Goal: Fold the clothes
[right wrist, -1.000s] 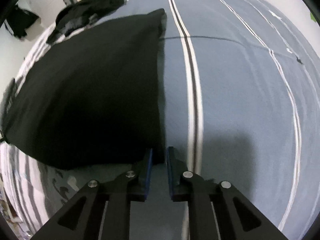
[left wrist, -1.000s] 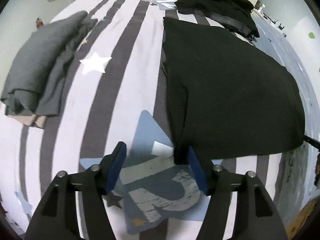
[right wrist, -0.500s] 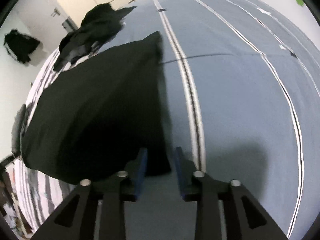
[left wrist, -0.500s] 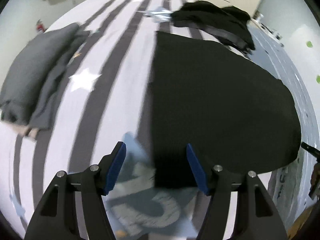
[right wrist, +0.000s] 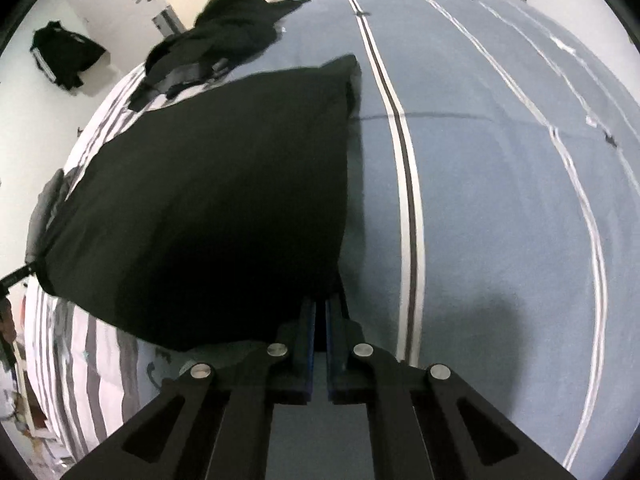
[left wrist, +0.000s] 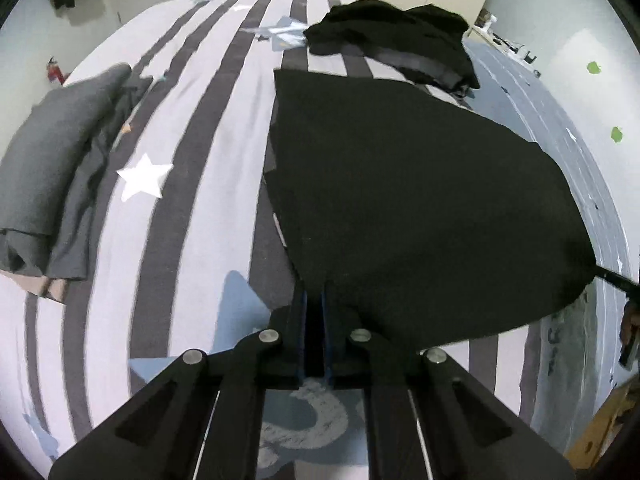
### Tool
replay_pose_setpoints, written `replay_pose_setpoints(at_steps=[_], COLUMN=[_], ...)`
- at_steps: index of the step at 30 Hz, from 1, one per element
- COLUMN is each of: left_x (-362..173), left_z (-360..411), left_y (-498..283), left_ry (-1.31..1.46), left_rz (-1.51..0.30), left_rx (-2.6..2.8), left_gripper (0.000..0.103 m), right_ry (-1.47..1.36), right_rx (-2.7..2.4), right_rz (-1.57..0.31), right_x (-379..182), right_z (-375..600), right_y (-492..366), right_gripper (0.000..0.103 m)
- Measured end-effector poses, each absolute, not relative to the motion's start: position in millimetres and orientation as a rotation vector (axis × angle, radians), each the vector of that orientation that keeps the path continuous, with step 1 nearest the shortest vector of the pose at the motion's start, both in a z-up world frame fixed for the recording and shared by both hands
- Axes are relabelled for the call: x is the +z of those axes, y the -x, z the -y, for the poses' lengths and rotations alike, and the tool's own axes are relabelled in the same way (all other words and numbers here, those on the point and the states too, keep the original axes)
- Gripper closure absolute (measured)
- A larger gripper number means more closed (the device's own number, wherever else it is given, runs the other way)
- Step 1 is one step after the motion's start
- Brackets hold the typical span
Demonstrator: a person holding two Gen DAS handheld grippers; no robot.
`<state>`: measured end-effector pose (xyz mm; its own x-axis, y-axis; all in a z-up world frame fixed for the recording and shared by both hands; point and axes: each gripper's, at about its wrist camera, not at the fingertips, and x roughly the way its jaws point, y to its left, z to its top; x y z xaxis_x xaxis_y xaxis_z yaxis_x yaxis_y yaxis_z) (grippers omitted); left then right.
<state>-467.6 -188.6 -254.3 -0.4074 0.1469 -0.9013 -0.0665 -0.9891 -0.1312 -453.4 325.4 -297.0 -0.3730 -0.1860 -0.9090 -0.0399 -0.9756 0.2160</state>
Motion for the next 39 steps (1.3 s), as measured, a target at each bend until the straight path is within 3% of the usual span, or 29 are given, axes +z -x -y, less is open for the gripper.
replay_pose_setpoints(at_steps=[4,9,13,15,17,25,29,34,36,39], left_x=[-256,-294,-294,-287,-276,-237,-258,-313,-313,-295], left_z=[192,193,187,192,202,184,143,141,151,161], left_y=[461,460,462,462,461,491,534,585,597,610], left_ry=[1.673,1.843,1.859,1.872,1.860,1.631,1.578,1.751,1.759,1.703], left_rz=[0.065,0.037,-0.014,0.009,0.059,0.018,-0.049,-0.043,0.005,0.064], left_rx=[2.505,2.416,2.447,2.477,2.532,2.714,2.636,2.596,2.651,2.730], left_gripper=[0.099,0.098,0.090,0.084,0.081,0.079,0.079,0.077,0.075,0.076], right_ry=[-1.705,-1.826,-1.880,-1.925,-1.909,-1.647,-1.545,-1.620,-1.598,-1.577], right_rx=[-2.497,-2.402,-2.399,-2.406,-2.452,-2.705,-2.697,-2.629,-2.651,-2.709], right_rz=[0.294,0.248,0.256,0.284,0.314,0.173,0.153,0.117,0.158,0.226], right_x=[-286,-319,-333,-333,-324,-272,-285,-334,-343,-336], right_z=[-331,-325,-326,-331,-337,-323,-296,-289,-299,-314], right_y=[445,437,436,437,437,470,516,558,570,587], right_gripper=[0.101,0.101,0.099,0.077,0.070,0.070,0.070,0.070,0.062,0.062])
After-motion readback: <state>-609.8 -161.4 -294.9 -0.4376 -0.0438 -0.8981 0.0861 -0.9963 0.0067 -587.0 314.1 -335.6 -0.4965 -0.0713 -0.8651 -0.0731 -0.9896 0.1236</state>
